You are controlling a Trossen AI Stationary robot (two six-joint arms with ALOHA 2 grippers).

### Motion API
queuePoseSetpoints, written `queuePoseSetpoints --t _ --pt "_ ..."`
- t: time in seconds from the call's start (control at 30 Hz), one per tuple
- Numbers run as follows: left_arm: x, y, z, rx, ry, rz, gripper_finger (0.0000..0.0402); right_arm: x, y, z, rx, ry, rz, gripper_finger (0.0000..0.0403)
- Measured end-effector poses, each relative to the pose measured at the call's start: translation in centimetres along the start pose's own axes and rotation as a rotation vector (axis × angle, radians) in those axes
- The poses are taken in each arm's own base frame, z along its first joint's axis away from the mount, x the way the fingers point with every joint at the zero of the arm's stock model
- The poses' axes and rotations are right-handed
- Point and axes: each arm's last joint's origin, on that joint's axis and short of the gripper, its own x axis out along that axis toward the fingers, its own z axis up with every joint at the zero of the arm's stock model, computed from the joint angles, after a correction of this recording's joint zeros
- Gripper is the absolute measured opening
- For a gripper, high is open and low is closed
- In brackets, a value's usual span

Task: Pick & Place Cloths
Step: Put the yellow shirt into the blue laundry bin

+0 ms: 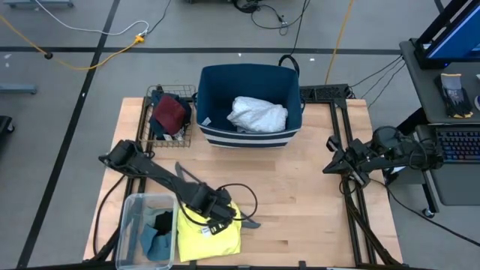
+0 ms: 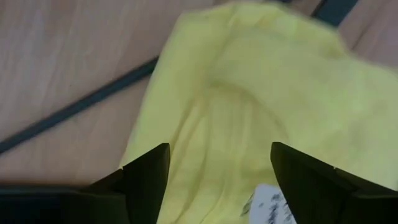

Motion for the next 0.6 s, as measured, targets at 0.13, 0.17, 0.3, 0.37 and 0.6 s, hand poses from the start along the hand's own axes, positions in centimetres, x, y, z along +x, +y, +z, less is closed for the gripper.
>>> queuePoseSetpoints --t 0.13,0.17,0.3,0.37,0.6 --pt "1.1 0.3 -0.6 0.005 0.063 0.009 0.0297 0.0 0.0 0.0 0.0 0.0 0.0 0.0002" --pt "1.5 0.3 -0.8 0.006 0.083 0.002 0.0298 0.0 0.0 0.0 0.0 0.0 0.0 0.0002" --pt "3.1 1.0 -1.4 0.0 0.13 0.003 0.0297 0.0 0.0 0.0 0.0 0.0 0.0 0.0001" --pt "4.0 1.3 -1.7 -0.001 0.135 0.009 0.0297 0.0 0.0 0.0 0.0 0.0 0.001 0.0001" --pt "6.5 2.3 -1.8 0.046 0.129 -0.083 0.0296 0.0 0.0 0.0 0.0 0.0 0.0 0.0001"
